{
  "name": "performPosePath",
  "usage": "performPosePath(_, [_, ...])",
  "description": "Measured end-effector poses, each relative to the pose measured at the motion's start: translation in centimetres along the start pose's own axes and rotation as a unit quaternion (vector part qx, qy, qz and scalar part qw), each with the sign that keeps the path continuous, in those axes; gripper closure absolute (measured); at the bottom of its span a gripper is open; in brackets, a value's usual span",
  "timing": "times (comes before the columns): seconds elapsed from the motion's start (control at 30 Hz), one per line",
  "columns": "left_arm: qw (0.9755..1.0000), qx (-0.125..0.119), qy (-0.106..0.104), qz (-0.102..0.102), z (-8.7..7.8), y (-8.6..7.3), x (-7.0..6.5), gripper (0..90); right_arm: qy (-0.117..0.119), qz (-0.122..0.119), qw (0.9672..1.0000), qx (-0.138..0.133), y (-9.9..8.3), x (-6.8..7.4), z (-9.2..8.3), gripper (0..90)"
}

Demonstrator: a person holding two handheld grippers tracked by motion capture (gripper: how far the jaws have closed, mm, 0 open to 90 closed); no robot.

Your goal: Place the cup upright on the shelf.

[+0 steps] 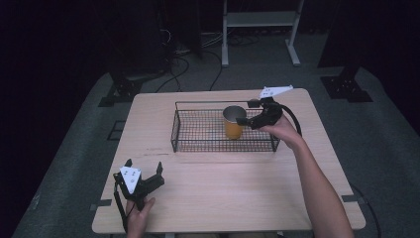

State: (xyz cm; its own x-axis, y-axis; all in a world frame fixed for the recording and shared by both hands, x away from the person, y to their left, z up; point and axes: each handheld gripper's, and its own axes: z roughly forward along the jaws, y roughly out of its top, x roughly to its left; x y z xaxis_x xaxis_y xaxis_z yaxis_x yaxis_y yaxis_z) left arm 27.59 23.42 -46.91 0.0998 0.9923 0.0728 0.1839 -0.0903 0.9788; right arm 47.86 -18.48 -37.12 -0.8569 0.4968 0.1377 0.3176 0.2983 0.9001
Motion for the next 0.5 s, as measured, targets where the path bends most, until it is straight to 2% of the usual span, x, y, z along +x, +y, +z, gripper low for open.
performPosePath(0.17, [1.0000,0.000,0.000,0.001,0.0,0.0,0.0,0.0,0.005,-0.010,0.9999,-0.001,0.3,0.5,-0.6,0.0])
performPosePath(0.5, [1.0000,0.000,-0.001,0.002,0.0,0.0,0.0,0.0,0.007,-0.005,1.0000,-0.003,-0.5,0.6,-1.8,0.0])
